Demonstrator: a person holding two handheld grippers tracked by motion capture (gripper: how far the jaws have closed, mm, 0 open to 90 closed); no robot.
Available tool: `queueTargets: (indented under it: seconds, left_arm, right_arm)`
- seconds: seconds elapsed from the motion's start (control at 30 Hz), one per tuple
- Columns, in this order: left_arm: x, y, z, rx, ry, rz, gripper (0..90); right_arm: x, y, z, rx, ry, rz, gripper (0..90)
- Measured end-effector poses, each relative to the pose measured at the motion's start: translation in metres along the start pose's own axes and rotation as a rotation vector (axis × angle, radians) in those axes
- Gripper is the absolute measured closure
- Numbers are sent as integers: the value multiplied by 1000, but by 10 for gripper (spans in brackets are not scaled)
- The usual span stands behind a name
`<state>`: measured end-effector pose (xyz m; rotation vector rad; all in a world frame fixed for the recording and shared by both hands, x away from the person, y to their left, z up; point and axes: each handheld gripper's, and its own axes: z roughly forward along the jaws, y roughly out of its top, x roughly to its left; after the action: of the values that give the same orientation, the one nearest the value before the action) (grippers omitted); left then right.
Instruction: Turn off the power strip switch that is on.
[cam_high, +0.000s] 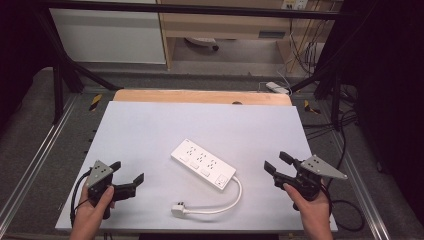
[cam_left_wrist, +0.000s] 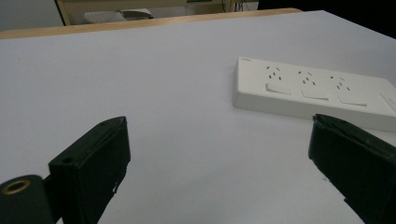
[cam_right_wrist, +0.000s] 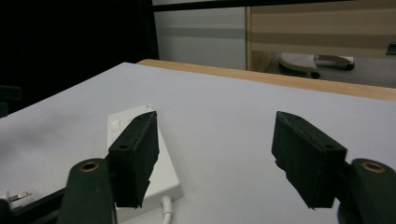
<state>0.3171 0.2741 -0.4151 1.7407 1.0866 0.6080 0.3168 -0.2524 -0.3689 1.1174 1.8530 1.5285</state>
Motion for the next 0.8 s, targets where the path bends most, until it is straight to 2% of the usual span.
queueTargets:
  seconds: [0.23, 0.37, 0.47, 0.8]
  left_arm:
    - [0, 0, 0, 1, 0, 1, 56]
    - [0, 0, 0, 2, 0, 3, 56]
    - [0, 0, 0, 2, 1, 5, 56]
    - [-1, 0, 0, 7, 1, 11, 56]
  right_arm:
    - [12, 8, 8, 14, 25, -43, 466]
    - [20, 14, 17, 4, 29, -66, 549]
    - [22, 17, 21, -2, 36, -66, 578]
    - [36, 29, 38, 5, 83, -108, 683]
